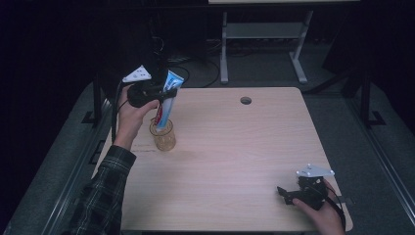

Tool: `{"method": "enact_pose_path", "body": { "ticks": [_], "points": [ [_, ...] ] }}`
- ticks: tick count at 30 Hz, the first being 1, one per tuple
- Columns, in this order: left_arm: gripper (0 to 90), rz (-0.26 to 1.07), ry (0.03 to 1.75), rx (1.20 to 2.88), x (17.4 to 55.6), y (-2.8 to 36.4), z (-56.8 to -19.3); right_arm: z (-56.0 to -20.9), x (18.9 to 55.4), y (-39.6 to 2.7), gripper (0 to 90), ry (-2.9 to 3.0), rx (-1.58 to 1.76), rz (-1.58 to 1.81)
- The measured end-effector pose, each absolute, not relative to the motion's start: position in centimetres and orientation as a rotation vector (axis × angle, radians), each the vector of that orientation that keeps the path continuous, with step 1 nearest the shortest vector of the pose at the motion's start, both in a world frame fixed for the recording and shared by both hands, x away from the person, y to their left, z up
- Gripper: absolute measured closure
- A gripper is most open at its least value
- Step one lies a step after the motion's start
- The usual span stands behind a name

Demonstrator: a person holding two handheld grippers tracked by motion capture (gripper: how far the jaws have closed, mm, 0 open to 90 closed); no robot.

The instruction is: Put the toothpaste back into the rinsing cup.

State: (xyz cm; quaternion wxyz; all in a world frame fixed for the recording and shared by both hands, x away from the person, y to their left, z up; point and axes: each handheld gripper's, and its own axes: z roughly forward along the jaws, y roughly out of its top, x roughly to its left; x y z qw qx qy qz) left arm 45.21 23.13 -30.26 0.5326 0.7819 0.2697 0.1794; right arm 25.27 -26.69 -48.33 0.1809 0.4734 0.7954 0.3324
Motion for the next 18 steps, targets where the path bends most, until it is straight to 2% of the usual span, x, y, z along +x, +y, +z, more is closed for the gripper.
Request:
{"method": "enact_pose_path", "body": {
  "ticks": [18],
  "points": [
    [71.8, 0.425, 0.683, 1.867, 45.3, 24.4, -32.4, -48.3, 25.3, -26.7, 0.0, 2.247, 1.337, 0.939]
  ]
}}
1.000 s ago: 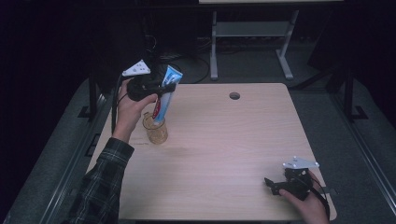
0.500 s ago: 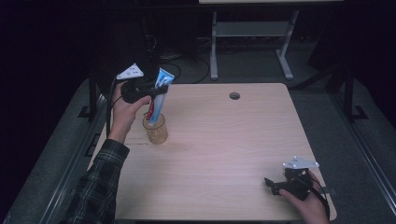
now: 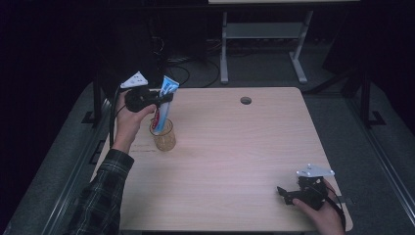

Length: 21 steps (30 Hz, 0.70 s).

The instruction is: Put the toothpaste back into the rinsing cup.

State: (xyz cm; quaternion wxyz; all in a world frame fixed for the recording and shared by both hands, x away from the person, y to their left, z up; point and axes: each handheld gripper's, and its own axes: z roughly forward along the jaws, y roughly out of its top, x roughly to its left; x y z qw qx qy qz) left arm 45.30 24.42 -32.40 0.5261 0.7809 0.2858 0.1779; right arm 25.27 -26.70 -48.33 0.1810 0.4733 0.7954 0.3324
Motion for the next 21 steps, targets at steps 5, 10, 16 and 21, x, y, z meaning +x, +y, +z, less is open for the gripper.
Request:
{"method": "enact_pose_path", "body": {
  "ticks": [5, 10, 16, 21],
  "points": [
    [71.6, 0.425, 0.689, 1.879, 45.3, 24.5, -33.1, -48.3, 25.3, -26.7, 0.0, 2.246, 1.337, 0.939],
    [71.5, 0.416, 0.697, 1.889, 45.2, 24.5, -33.9, -48.3, 25.3, -26.7, 0.0, 2.247, 1.337, 0.939],
    [71.2, 0.408, 0.705, 1.902, 45.2, 24.6, -34.6, -48.3, 25.3, -26.7, 0.0, 2.247, 1.337, 0.939],
    [71.1, 0.402, 0.716, 1.908, 45.1, 24.8, -35.2, -48.3, 25.3, -26.7, 0.0, 2.246, 1.337, 0.939]
  ]
}}
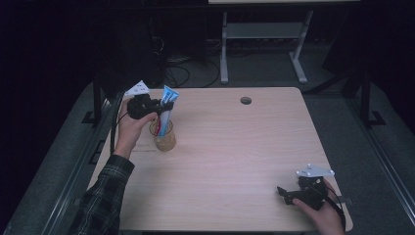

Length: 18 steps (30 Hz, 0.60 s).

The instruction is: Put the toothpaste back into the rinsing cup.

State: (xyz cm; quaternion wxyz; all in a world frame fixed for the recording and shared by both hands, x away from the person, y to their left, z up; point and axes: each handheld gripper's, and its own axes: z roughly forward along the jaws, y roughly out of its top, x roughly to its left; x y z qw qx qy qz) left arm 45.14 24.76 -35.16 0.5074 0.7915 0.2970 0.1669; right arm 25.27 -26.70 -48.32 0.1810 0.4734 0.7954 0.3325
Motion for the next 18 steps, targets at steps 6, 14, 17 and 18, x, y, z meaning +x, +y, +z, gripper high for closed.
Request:
{"method": "enact_pose_path", "body": {
  "ticks": [6, 14, 17, 18],
  "points": [
    [70.9, 0.389, 0.729, 1.915, 45.0, 25.0, -35.8, -48.3, 25.3, -26.7, 0.0, 2.246, 1.337, 0.939],
    [70.7, 0.377, 0.746, 1.917, 44.8, 25.5, -36.7, -48.3, 25.3, -26.7, 0.0, 2.246, 1.337, 0.939],
    [70.5, 0.370, 0.754, 1.923, 44.7, 25.7, -36.9, -48.3, 25.3, -26.7, 0.0, 2.246, 1.337, 0.939],
    [70.4, 0.370, 0.754, 1.923, 44.7, 25.7, -36.9, -48.3, 25.3, -26.7, 0.0, 2.246, 1.337, 0.939]
  ]
}}
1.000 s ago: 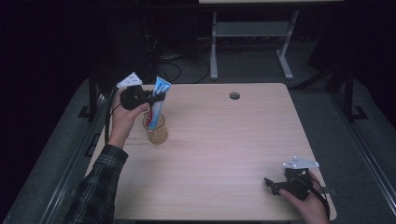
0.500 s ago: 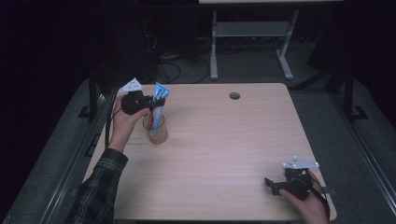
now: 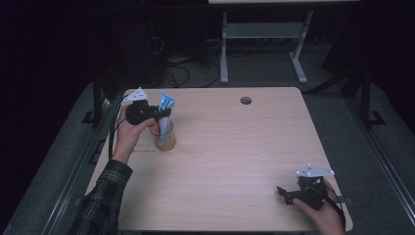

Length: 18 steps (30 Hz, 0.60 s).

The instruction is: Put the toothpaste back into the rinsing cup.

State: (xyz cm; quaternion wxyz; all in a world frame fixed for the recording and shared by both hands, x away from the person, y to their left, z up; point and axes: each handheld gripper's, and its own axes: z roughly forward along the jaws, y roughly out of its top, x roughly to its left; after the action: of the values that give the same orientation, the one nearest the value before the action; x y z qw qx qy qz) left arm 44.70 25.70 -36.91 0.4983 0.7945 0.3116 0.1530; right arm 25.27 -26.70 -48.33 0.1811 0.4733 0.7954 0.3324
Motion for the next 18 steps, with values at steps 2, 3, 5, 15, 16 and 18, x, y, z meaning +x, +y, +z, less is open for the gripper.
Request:
{"method": "enact_pose_path", "body": {
  "ticks": [2, 3, 5, 15, 16, 18],
  "points": [
    [70.4, 0.372, 0.754, 1.925, 44.64, 25.73, -36.94, -48.33, 25.27, -26.70, 0.0, 2.246, 1.337, 0.939],
    [70.3, 0.371, 0.753, 1.929, 44.63, 25.78, -36.97, -48.32, 25.27, -26.69, 0.0, 2.247, 1.337, 0.939],
    [70.2, 0.369, 0.760, 1.926, 44.57, 25.85, -37.15, -48.33, 25.27, -26.70, 0.0, 2.246, 1.336, 0.939],
    [63.7, 0.363, 0.774, 1.899, 44.47, 26.10, -37.23, -48.33, 25.27, -26.69, 0.0, 2.246, 1.337, 0.939],
    [59.1, 0.374, 0.783, 1.898, 44.44, 26.13, -37.15, -48.32, 25.27, -26.69, 0.0, 2.246, 1.337, 0.939],
    [52.5, 0.384, 0.798, 1.900, 44.36, 26.25, -37.02, -48.32, 25.27, -26.69, 0.0, 2.246, 1.337, 0.939]
  ]
}}
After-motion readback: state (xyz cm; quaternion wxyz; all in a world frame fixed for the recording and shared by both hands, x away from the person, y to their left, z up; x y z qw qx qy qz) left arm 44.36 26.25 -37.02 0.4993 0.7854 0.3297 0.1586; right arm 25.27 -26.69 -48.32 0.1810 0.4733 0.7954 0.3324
